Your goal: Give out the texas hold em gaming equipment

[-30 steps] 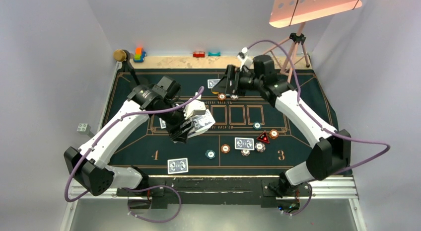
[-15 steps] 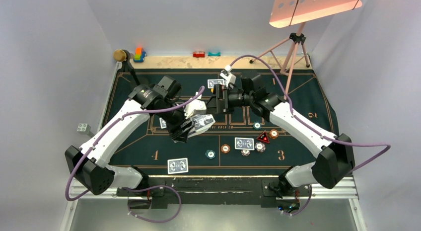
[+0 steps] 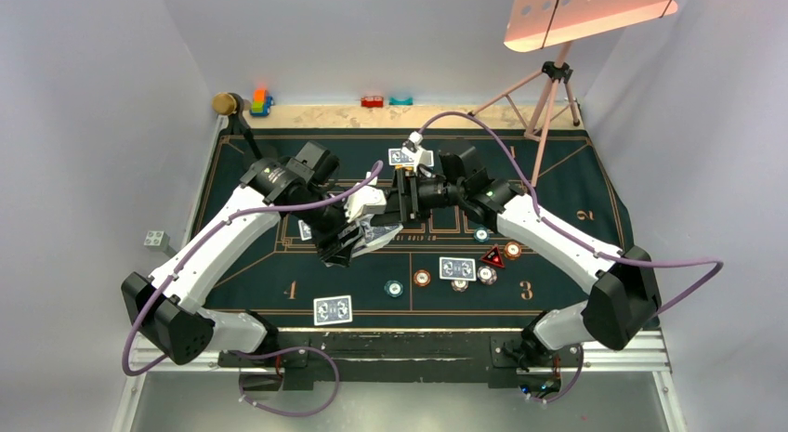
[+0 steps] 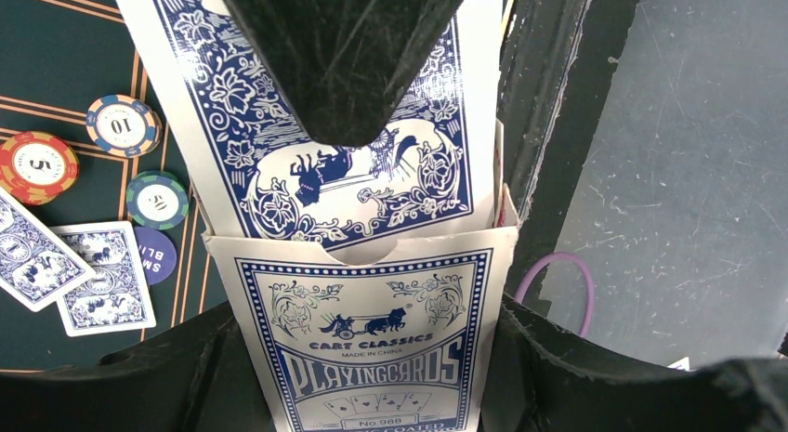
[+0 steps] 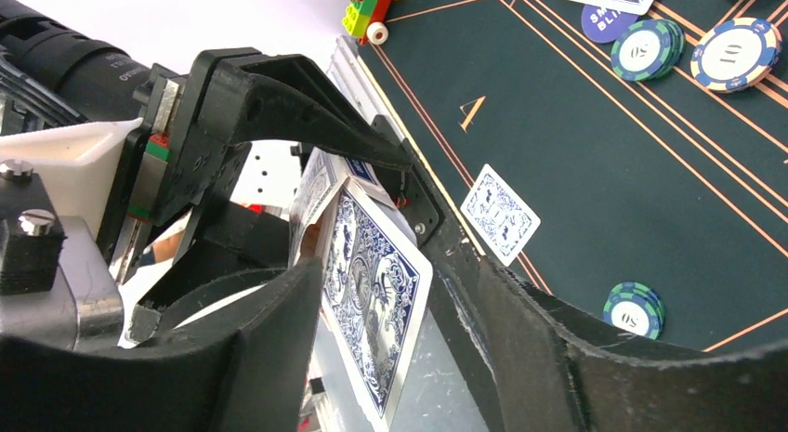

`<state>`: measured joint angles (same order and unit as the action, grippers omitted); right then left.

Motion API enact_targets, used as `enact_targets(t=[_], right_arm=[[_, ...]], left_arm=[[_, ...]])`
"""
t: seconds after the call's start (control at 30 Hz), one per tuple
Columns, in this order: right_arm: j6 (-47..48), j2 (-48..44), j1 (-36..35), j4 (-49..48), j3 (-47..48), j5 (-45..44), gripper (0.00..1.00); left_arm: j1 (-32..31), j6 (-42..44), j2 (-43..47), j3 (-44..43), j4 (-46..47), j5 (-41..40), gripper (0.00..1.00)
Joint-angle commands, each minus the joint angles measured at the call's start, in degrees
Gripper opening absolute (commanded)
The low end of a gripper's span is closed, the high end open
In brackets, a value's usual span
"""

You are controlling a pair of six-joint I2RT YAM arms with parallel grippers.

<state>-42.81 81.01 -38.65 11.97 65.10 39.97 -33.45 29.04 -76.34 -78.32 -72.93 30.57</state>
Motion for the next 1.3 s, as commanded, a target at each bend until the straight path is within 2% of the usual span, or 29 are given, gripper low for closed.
enact_targets(t=[0.0, 0.07, 0.2, 0.53, 0.73, 1.17, 1.27], right_arm=[[1.63, -0.46, 0.13, 1.48, 0.28, -1.46, 0.61], [2.61, -0.26, 0.08, 3.57, 1.24, -2.03, 0.55], [4.66, -1.08, 0.19, 6.66, 2.97, -4.11, 0.51], [8.09, -2.67, 0.16, 11.68, 6.25, -9.73, 0.51], [8.9, -3.81, 0.21, 12.87, 7.42, -11.43, 0.46], [10.54, -4.64, 0.2, 14.66, 9.07, -14.32, 0.45], [11.32, -4.8, 0.25, 15.72, 9.91, -15.73, 0.42]], left_arm=[[-0.08, -1.04, 0.57, -2.69, 1.32, 1.07, 0.0], [-0.07, -1.0, 0.62, -2.79, 1.25, 0.99, 0.0], [-0.03, -0.91, 0.73, -2.63, 1.21, 0.98, 0.0], [-0.08, -1.0, 1.01, -2.45, 0.97, 1.25, 0.0], [-0.04, -1.0, 1.09, -2.3, 0.9, 1.23, 0.0], [-0.04, -1.01, 1.14, -1.88, 0.73, 1.55, 0.0], [-0.04, -1.09, 1.32, -1.7, 0.72, 1.66, 0.0]])
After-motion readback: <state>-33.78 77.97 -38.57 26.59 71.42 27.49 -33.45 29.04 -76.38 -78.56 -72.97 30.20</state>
